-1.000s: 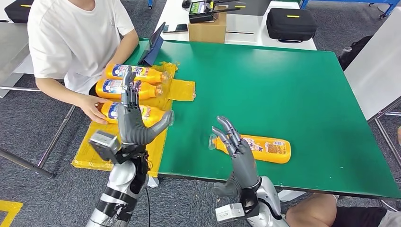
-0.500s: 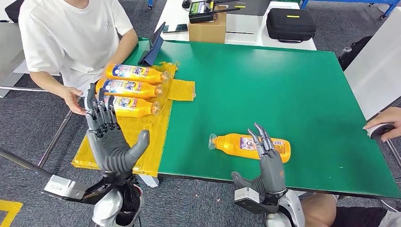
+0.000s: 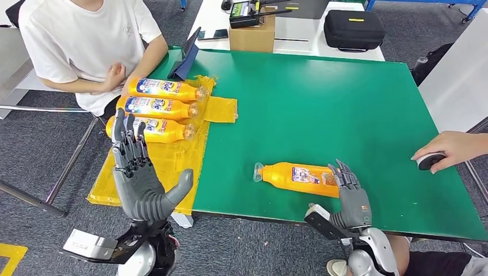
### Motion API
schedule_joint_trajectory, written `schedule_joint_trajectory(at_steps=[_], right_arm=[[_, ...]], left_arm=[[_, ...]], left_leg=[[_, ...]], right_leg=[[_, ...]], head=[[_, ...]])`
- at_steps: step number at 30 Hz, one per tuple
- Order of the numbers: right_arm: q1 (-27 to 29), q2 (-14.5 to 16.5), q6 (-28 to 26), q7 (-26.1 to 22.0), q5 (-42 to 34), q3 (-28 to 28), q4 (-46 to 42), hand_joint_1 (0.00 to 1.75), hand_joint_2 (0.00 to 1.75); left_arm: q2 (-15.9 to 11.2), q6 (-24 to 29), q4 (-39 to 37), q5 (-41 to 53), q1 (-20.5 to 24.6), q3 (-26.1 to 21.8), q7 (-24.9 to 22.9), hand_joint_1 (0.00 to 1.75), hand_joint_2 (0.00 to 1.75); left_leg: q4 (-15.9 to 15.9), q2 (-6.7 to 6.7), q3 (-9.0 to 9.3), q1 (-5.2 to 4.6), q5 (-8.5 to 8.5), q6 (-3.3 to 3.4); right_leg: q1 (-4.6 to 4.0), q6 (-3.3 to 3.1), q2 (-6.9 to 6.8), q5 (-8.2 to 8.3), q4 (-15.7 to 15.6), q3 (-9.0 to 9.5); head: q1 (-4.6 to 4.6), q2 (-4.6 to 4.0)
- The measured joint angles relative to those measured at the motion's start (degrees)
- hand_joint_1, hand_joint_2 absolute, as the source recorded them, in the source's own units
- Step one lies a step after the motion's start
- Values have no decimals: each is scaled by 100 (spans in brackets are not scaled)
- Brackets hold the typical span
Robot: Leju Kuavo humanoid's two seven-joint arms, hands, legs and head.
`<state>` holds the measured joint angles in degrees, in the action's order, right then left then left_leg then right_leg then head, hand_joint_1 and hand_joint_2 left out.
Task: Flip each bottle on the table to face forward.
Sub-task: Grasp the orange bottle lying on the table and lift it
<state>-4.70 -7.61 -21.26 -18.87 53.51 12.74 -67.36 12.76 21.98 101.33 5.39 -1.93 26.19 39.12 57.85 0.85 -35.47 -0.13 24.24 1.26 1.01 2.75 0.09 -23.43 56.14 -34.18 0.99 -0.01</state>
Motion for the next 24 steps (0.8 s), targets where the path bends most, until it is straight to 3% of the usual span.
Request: schedule_joint_trajectory(at_steps=[14, 24], right_arm=[[-1483, -45, -6, 121, 512, 32, 2204, 0, 175], [-2113, 49, 66, 174, 673, 219, 3032, 0, 175]], left_arm=[[-6, -213, -221, -141, 204, 237, -199, 0, 175], [-6, -297, -369, -266, 341, 262, -252, 0, 175]], left_leg=[[1, 1, 0, -1, -4, 3], [1, -4, 2, 1, -4, 3]], right_leg=[[1, 2, 0, 3, 1, 1], [-1, 2, 1, 3, 1, 1]], head=[[-1, 0], [-1, 1]])
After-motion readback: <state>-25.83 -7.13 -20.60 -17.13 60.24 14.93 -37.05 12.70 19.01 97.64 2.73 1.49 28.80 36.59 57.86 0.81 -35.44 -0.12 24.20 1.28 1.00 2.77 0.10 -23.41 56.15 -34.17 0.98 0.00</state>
